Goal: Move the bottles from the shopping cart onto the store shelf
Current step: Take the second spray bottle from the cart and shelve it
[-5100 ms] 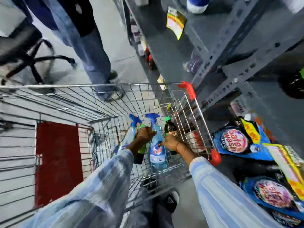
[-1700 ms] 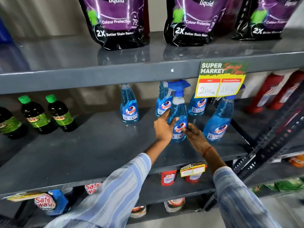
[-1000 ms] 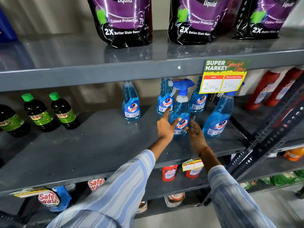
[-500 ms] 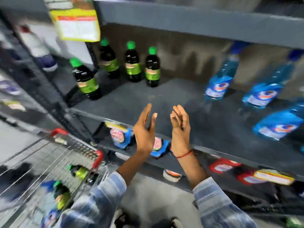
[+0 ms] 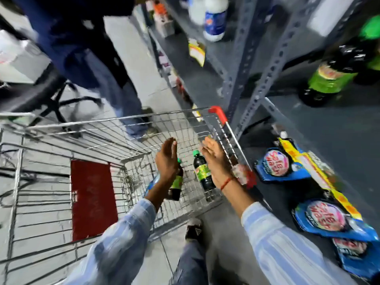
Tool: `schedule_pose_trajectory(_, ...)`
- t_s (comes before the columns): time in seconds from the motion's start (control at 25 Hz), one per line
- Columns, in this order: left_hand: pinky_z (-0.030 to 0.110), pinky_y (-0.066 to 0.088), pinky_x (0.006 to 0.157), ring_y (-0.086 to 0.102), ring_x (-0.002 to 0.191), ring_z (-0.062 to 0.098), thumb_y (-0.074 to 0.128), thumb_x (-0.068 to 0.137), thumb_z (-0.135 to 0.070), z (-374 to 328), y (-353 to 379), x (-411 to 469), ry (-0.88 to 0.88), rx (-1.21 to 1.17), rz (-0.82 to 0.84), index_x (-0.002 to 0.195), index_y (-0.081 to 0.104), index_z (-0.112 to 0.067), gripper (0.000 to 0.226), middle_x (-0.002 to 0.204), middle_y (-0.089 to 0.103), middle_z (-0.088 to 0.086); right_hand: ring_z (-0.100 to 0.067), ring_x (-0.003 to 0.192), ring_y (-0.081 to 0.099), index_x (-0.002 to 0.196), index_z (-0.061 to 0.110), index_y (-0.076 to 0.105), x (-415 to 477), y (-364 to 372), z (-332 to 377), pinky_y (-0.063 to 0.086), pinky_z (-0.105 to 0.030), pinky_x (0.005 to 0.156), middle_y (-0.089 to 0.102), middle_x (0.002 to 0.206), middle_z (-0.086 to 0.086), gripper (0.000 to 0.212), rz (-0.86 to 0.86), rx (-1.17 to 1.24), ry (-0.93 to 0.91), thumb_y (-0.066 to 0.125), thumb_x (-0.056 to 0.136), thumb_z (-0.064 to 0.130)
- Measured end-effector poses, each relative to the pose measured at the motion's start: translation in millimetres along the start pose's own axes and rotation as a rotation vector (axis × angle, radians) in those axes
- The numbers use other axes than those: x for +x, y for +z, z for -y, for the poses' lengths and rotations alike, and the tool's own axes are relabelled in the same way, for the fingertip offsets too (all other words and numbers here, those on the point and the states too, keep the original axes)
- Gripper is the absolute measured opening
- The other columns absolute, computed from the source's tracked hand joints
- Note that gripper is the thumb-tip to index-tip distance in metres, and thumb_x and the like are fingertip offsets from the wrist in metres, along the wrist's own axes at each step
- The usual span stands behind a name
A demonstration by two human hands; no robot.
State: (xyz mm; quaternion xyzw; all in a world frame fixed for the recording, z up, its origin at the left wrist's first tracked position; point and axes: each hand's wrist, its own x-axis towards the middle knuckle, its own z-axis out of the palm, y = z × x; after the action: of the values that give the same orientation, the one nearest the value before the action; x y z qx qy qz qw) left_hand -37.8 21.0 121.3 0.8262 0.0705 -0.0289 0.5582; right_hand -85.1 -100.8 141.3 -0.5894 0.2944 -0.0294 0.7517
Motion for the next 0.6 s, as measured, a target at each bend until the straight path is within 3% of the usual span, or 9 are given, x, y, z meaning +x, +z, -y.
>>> schedule_pose_trajectory(0.08,0.032,0.046,0.084,0.065,0.101,0.032,0.055,0.091,-0.019,40,-17,34,-0.071,0.101,-0.005,0.104,0.066,0.0,0.026,0.106,0.071,0.022,-0.024,0.103,0.056,0.127,-0.017,0.041,26,29,-25,0.047,-0.024,0.085,0.052,0.125,-0.027,0.041,0.061,-0.089,0.181,0.051,0.087,-0.011)
schedule_pose_trajectory(0.16,0.033,0.045,0.075,0.066,0.096,0.035,0.059,0.089,-0.019,82,-29,60,-0.151,0.219,0.034,0.099,0.068,0.003,0.026,0.1,0.071,0.026,-0.015,0.083,0.058,0.102,-0.012,0.056,42,52,-56,0.045,-0.023,0.07,0.064,0.097,-0.032,0.015,0.183,-0.202,0.382,0.05,0.088,-0.01)
schedule_pose_trajectory(0.2,0.033,0.043,0.07,0.067,0.094,0.036,0.061,0.087,-0.019,105,-33,71,-0.198,0.282,0.086,0.096,0.068,0.006,0.027,0.097,0.071,0.029,-0.009,0.063,0.058,0.083,-0.003,0.056,47,64,-76,0.043,-0.02,0.059,0.068,0.07,-0.021,0.013,0.253,-0.247,0.467,0.047,0.09,-0.01)
schedule_pose_trajectory(0.24,0.037,0.042,0.069,0.066,0.093,0.039,0.063,0.086,-0.019,128,-37,83,-0.246,0.343,0.156,0.091,0.068,0.009,0.029,0.094,0.07,0.032,-0.006,0.045,0.057,0.072,0.005,0.051,51,77,-99,0.043,-0.015,0.05,0.065,0.048,-0.006,0.026,0.293,-0.288,0.547,0.044,0.091,-0.01)
schedule_pose_trajectory(0.28,0.041,0.044,0.07,0.066,0.092,0.041,0.064,0.085,-0.019,149,-39,90,-0.285,0.396,0.23,0.087,0.066,0.011,0.03,0.092,0.068,0.035,0.0,0.033,0.053,0.068,0.01,0.048,52,87,-121,0.042,-0.013,0.042,0.059,0.034,0.003,0.032,0.33,-0.301,0.604,0.042,0.092,-0.01)
schedule_pose_trajectory(0.4,0.046,0.047,0.076,0.062,0.083,0.035,0.065,0.084,-0.012,198,-44,103,-0.389,0.444,0.407,0.073,0.061,0.009,0.024,0.093,0.064,0.037,0.004,0.029,0.051,0.075,0.016,0.048,50,112,-172,0.039,-0.008,0.035,0.057,0.03,0.01,0.031,0.406,-0.369,0.737,0.041,0.093,-0.007)
schedule_pose_trajectory(0.48,0.033,0.043,0.07,0.054,0.07,0.02,0.062,0.085,-0.002,221,-45,104,-0.442,0.419,0.524,0.063,0.059,0.003,0.023,0.089,0.059,0.032,0.004,0.027,0.05,0.072,0.017,0.046,49,122,-194,0.036,-0.006,0.03,0.054,0.027,0.011,0.032,0.436,-0.433,0.831,0.039,0.095,-0.004)
schedule_pose_trajectory(0.52,0.027,0.041,0.069,0.055,0.063,0.009,0.058,0.086,0.003,229,-45,104,-0.457,0.389,0.585,0.068,0.063,0.004,0.018,0.094,0.059,0.032,0.001,0.027,0.049,0.068,0.018,0.044,48,124,-201,0.033,-0.006,0.028,0.052,0.027,0.009,0.035,0.439,-0.464,0.891,0.038,0.096,-0.001)
schedule_pose_trajectory(0.6,0.012,0.041,0.066,0.058,0.059,-0.011,0.056,0.086,0.007,242,-43,106,-0.448,0.341,0.644,0.096,0.064,0.018,0.017,0.11,0.06,0.039,-0.004,0.039,0.044,0.063,0.019,0.04,49,130,-210,0.03,-0.007,0.025,0.05,0.035,0.007,0.037,0.462,-0.551,0.934,0.038,0.097,0.002)
